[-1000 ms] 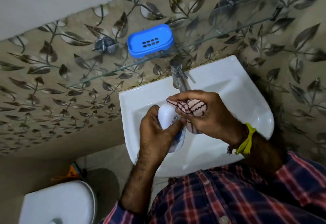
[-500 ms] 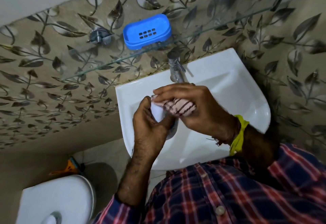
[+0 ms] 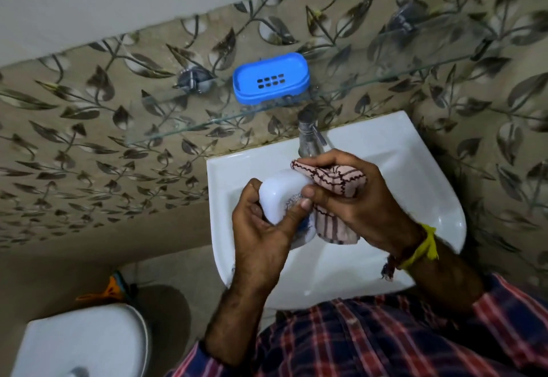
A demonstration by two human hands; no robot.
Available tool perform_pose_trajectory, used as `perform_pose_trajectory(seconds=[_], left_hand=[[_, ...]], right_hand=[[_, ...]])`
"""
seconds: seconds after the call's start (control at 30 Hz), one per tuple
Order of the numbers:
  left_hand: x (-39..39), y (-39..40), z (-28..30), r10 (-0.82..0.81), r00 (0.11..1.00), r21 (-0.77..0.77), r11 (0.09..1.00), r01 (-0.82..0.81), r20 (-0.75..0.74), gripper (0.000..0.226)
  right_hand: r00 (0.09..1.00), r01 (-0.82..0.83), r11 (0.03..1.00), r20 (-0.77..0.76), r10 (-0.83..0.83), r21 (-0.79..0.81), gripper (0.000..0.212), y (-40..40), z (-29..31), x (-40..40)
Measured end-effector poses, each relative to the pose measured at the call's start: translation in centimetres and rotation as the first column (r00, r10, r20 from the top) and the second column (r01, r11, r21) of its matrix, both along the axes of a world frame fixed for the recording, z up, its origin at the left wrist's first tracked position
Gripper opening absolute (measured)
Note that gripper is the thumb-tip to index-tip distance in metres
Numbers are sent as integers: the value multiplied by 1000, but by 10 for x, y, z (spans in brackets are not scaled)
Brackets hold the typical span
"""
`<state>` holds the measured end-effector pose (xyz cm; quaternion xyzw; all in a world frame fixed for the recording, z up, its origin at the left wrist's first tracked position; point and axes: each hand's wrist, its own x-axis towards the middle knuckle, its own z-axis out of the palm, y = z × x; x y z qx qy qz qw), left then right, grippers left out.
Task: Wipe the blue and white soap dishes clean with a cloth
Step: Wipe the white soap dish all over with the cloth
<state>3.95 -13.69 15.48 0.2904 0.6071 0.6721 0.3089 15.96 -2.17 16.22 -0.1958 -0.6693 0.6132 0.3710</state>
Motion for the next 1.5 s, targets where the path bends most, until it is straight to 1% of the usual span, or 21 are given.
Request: perform_pose_trajectory(seconds=[0.07, 0.17, 0.23, 0.27, 0.3, 0.37, 0.4, 0.47, 0.53, 0.57, 0.63, 0.73, 0.87, 0.93, 1.0, 1.07, 1.2, 1.3, 1.37, 1.43, 1.5], left_hand=[[-3, 1, 2, -39, 998, -4, 999, 40, 55, 31], [-23, 5, 11, -210, 977, -100, 972, 213, 45, 30], [-32, 12, 17, -297, 954, -185, 936, 298, 32, 40], [-32, 14, 19, -306, 951, -208, 929, 307, 39, 45], [-29, 16, 19, -287, 957, -212, 933, 289, 43, 48], [-20, 15, 15, -208, 978, -186, 960, 208, 20, 41], [-16, 13, 12, -167, 986, -160, 973, 166, 8, 36], [-13, 7, 7, -97, 995, -91, 991, 97, 5, 31], [-18, 4, 6, -55, 998, -46, 997, 57, 40, 30], [-19, 4, 7, -66, 997, -44, 997, 68, 39, 30], [-18, 4, 8, -107, 994, -75, 991, 108, 10, 29], [-13, 5, 6, -87, 996, -63, 994, 86, -8, 34], [-18, 2, 5, -39, 998, 18, 999, 38, 45, 29], [-17, 0, 3, -39, 997, 4, 999, 38, 73, 30], [-13, -1, 1, -54, 994, -12, 998, 55, 95, 30], [-15, 1, 4, -46, 993, 22, 999, 44, 107, 29], [-27, -2, 13, -27, 982, 131, 991, 2, 187, 28], [-17, -5, 5, -19, 967, 111, 994, -9, 254, 29], [-16, -7, 1, -36, 960, 94, 996, 10, 278, 30], [-28, -9, 7, -98, 977, 46, 995, 91, 189, 38], [-46, -8, 20, -206, 978, -50, 977, 207, 29, 53]], right_hand=[[999, -31, 999, 33, 30, 33, 29, 6, 6, -3], [984, -129, 987, 133, 115, 100, 27, 20, 19, -4], [971, -175, 976, 189, 149, 128, 27, 25, 26, -5], [965, -186, 971, 214, 152, 150, 28, 26, 28, -5], [963, -186, 965, 229, 142, 186, 29, 25, 29, -6], [975, -149, 956, 197, 100, 253, 31, 20, 26, -5], [984, -119, 962, 161, 80, 248, 32, 15, 22, -4], [995, -44, 984, 97, 27, 173, 33, 3, 9, 1], [995, 39, 991, 82, -49, 126, 27, -4, -1, 8], [994, 60, 992, 85, -70, 115, 26, -4, -3, 9], [994, 51, 991, 94, -62, 123, 27, -3, 0, 6], [996, -7, 981, 87, -10, 192, 31, 1, 9, -6], [994, 27, 995, 101, -37, 93, 27, -2, -1, 6], [990, 50, 995, 126, -60, 82, 27, -5, -5, 12], [990, 22, 988, 132, -42, 150, 31, -4, 2, 7], [993, -20, 980, 117, -4, 200, 34, -2, 8, -2], [995, -11, 996, 96, 3, 84, 31, -4, 1, 2], [995, -20, 1000, 96, 21, -15, 34, -7, -4, 7], [993, -56, 998, 107, 58, -14, 34, -1, -1, 6], [986, -100, 994, 139, 93, 45, 33, 8, 9, 5], [972, -150, 973, 208, 113, 175, 29, 19, 22, 4]])
